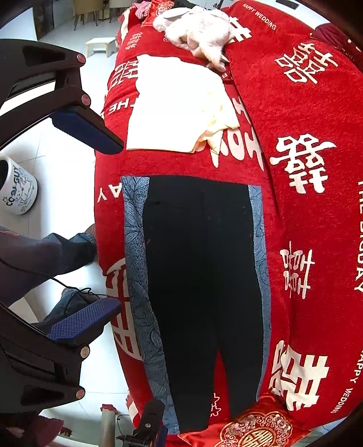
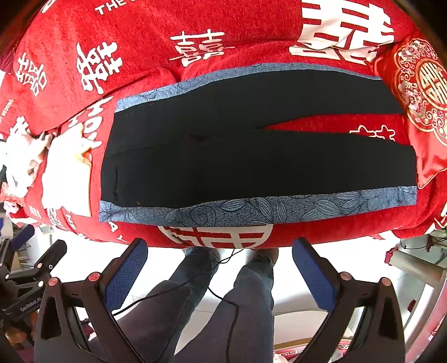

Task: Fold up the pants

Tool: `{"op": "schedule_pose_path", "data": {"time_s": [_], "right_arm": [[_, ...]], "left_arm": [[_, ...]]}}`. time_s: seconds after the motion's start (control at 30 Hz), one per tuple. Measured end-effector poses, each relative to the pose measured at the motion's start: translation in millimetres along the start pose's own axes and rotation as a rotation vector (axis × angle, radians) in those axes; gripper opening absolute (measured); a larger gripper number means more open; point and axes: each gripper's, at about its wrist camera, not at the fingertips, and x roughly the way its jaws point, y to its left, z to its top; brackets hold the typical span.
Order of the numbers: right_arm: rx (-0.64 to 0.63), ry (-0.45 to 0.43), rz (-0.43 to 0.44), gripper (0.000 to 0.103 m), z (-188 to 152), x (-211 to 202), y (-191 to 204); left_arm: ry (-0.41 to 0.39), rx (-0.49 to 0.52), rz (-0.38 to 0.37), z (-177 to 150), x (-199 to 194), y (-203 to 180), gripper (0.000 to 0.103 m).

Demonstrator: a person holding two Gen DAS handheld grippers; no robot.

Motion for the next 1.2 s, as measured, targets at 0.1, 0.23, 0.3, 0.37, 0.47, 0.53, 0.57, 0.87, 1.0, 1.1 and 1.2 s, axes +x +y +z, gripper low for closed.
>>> {"op": "schedule_pose_path", "data": {"time_s": [0.1, 0.23, 0.3, 0.37, 0.47, 0.53, 0.57, 0.87, 1.0, 1.1, 1.2], "right_arm": [[-0.005, 0.0, -0.001, 0.103, 0, 0, 0], [-0.01, -0.002, 0.0, 0.103, 1, 0, 2], [-0.012, -0.004, -0.001, 0.103, 1, -1, 2], [-0.014, -0.005, -0.001, 0.103, 0, -1, 1], [-0.014, -0.005, -0.002, 0.103, 1, -1, 1], [-0.011, -0.005, -0.001, 0.103, 1, -2, 0], [-0.011, -0.006, -0.001, 0.103, 1, -2, -1], [-0.009, -0.008, 0.005, 0.103, -1, -3, -4], [-0.009, -0.009, 0.004, 0.103, -2, -3, -3], [-0.01, -0.012, 0.01, 0.103, -2, -5, -8], [-0.011, -0.017, 0.018, 0.103, 0, -8, -16]], "left_arm": [[-0.006, -0.001, 0.01, -1, -1, 1, 0.103], [-0.011, -0.004, 0.016, -1, -3, 1, 0.103], [-0.015, -0.005, 0.021, 0, -4, 1, 0.103], [-0.017, -0.005, 0.025, -1, -5, 0, 0.103], [-0.019, -0.002, 0.029, -1, -5, -1, 0.103], [-0.021, -0.001, 0.032, -1, -6, -2, 0.103], [-0.021, 0.0, 0.033, -1, -6, -2, 0.103], [-0.023, 0.001, 0.044, -2, -8, -6, 0.103], [-0.022, -0.008, 0.049, -3, -9, -9, 0.103], [-0.022, -0.015, 0.054, -3, -10, -13, 0.103], [-0.025, -0.024, 0.059, -4, -12, -19, 0.103]]}}
